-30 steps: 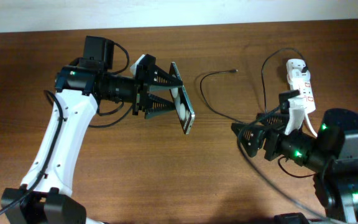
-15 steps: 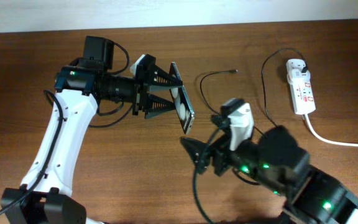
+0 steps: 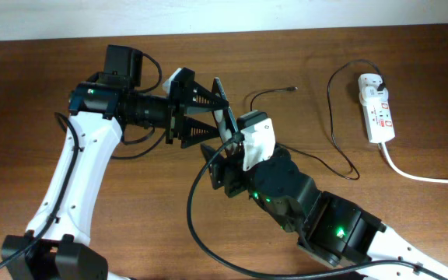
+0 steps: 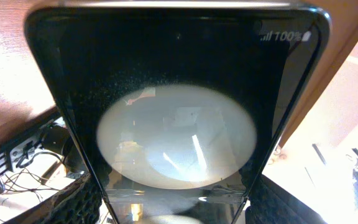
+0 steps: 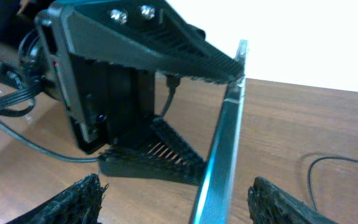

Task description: Plug charger to phone and switch on socket

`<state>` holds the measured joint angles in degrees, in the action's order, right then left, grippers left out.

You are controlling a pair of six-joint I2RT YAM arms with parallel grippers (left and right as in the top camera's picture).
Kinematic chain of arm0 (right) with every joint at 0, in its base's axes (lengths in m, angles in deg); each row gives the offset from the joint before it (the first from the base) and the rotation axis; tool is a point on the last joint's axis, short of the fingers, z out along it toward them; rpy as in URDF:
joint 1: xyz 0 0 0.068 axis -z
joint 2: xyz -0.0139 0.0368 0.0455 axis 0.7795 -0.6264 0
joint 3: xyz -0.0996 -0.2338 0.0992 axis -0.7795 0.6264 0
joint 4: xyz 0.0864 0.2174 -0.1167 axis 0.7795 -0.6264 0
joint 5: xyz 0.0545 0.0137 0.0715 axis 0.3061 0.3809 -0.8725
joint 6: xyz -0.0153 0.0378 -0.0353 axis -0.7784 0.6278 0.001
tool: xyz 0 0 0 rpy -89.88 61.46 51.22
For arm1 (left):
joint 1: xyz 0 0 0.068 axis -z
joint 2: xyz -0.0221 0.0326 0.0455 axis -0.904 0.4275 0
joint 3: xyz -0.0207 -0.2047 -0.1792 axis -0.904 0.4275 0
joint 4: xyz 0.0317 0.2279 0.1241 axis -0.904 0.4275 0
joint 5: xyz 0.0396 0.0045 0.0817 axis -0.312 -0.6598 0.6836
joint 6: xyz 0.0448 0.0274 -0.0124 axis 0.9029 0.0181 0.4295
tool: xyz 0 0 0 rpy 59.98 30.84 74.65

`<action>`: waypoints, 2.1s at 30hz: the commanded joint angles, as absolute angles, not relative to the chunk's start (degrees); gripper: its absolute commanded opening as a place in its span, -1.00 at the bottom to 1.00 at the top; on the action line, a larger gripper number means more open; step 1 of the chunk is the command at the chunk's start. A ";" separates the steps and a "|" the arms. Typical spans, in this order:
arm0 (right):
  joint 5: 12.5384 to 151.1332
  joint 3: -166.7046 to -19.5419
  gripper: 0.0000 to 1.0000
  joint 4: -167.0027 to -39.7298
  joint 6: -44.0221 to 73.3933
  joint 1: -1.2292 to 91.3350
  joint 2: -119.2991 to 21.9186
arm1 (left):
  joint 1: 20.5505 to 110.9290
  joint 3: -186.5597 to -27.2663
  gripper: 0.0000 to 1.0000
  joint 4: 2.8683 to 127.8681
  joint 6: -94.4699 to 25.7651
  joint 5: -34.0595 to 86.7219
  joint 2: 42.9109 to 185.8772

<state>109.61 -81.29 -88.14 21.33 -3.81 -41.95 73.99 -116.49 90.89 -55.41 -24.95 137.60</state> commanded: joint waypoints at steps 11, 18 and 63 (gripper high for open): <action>114.35 -82.21 0.06 -85.30 21.22 -4.27 -44.94 | 73.88 -116.64 -0.01 90.73 -54.87 -27.07 137.42; 114.35 -82.21 -0.28 -85.37 21.22 -4.27 -44.94 | 73.88 -116.64 -0.01 90.73 -54.87 -27.07 137.42; 124.80 -80.24 -0.92 -127.33 45.57 -4.27 -16.59 | 71.50 -121.51 0.98 119.30 -15.39 29.61 83.24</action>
